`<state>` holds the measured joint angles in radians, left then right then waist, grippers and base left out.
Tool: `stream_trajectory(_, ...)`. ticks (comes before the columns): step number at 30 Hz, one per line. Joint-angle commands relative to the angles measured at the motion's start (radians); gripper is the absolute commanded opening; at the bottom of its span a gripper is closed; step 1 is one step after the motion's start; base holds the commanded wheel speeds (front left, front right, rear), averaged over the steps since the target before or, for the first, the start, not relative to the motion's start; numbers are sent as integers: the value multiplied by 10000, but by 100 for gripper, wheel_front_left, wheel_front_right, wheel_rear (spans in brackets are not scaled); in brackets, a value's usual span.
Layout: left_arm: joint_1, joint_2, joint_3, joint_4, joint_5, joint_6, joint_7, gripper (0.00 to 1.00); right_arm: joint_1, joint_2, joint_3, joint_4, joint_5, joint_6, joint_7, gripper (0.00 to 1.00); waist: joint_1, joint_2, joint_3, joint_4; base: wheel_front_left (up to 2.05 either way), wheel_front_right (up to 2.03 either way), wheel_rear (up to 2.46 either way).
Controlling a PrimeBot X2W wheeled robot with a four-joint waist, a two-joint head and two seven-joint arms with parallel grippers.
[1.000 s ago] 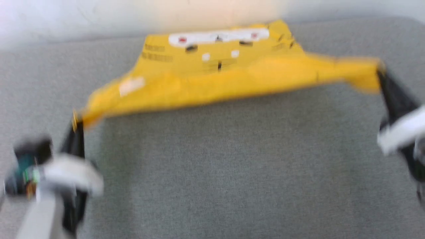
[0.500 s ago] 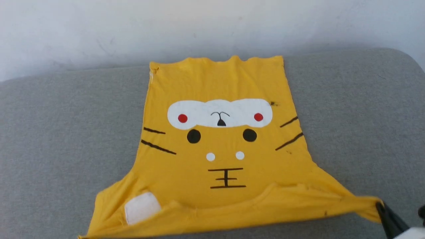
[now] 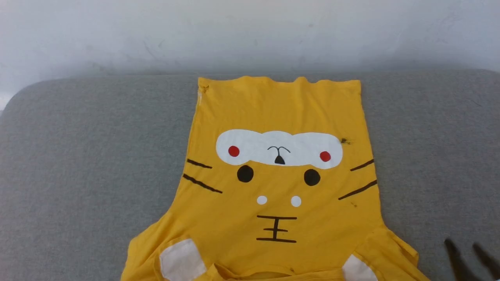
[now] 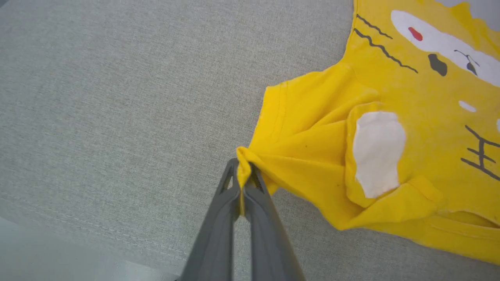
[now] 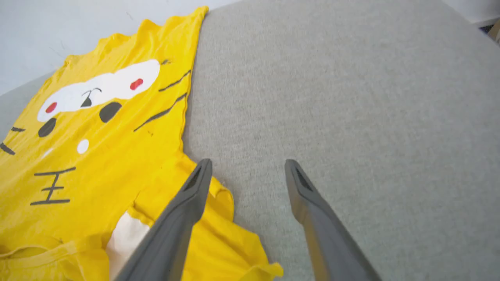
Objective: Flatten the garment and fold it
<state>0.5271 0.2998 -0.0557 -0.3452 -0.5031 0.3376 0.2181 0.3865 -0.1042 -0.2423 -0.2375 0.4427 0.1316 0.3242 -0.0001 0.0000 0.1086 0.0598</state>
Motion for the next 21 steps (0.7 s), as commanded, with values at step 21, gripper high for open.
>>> stream_trajectory(21, -2941, -937, -1340, -372, 4, -1148, -1605, 0, -11117, -3399, 518, 6985, -116, -9, 2094, 100, 1, 0, 3315, 2778, 0, 0, 0)
